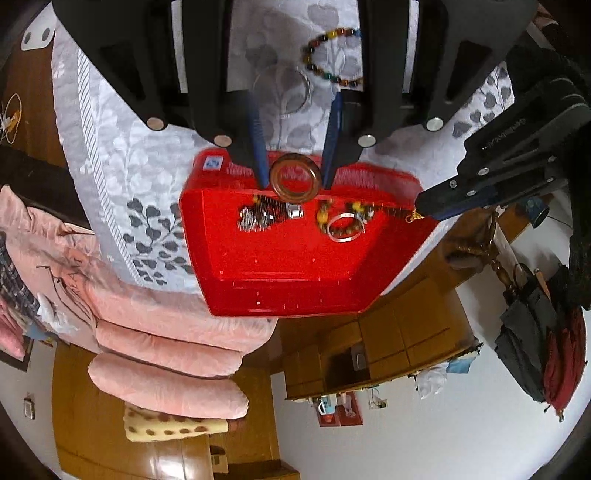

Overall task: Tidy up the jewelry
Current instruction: 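Lift the pendant and wooden ring and carry both over the red tin, then open both grippers to drop the pieces in the tin and withdraw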

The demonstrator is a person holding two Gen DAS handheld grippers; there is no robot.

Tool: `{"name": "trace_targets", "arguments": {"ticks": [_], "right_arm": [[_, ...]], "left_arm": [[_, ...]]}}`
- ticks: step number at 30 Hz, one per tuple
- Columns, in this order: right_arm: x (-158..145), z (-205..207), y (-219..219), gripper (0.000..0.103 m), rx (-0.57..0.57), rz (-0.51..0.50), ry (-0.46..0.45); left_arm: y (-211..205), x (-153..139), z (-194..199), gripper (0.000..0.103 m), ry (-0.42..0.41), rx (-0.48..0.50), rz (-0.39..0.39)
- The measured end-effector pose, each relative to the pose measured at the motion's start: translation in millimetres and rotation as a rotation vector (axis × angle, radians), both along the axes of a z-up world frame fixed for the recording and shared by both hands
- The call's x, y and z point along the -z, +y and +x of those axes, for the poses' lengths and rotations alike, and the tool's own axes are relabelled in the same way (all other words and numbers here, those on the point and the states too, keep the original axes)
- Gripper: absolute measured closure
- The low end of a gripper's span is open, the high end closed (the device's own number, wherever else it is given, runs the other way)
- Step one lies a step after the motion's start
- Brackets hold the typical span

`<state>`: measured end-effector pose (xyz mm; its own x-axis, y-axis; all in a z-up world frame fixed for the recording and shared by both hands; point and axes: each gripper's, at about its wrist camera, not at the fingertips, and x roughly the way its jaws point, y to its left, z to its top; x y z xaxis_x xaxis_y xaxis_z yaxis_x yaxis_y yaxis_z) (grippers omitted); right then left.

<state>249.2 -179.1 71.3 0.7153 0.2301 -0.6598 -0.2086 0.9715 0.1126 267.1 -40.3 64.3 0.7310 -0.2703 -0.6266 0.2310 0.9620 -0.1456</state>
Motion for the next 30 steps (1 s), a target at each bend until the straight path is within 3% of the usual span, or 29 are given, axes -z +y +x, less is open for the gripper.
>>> {"name": "trace_targets", "arguments": {"ticks": [10,26,27,30], "right_arm": [[-8.7,33.4,-3.6,0.075,0.014,0.017,-0.005],[8.1,81.1,-5.5,0.075,0.046,0.009,0.042],[9.3,82.4,-5.1,0.074,0.047,0.005,0.045],[12.3,83.0,-5.1,0.056,0.067,-0.013,0.040]], "left_arm": [[-3.2,-6.5,34.1,0.085,-0.002,-0.024,0.008],[-10.2,7.3,80.5,0.085,0.035,-0.037,0.023],[-10.2,8.3,82.7,0.085,0.039,-0.037,0.025],[-10.2,11.8,87.6,0.078,0.061,-0.045,0.032]]}}
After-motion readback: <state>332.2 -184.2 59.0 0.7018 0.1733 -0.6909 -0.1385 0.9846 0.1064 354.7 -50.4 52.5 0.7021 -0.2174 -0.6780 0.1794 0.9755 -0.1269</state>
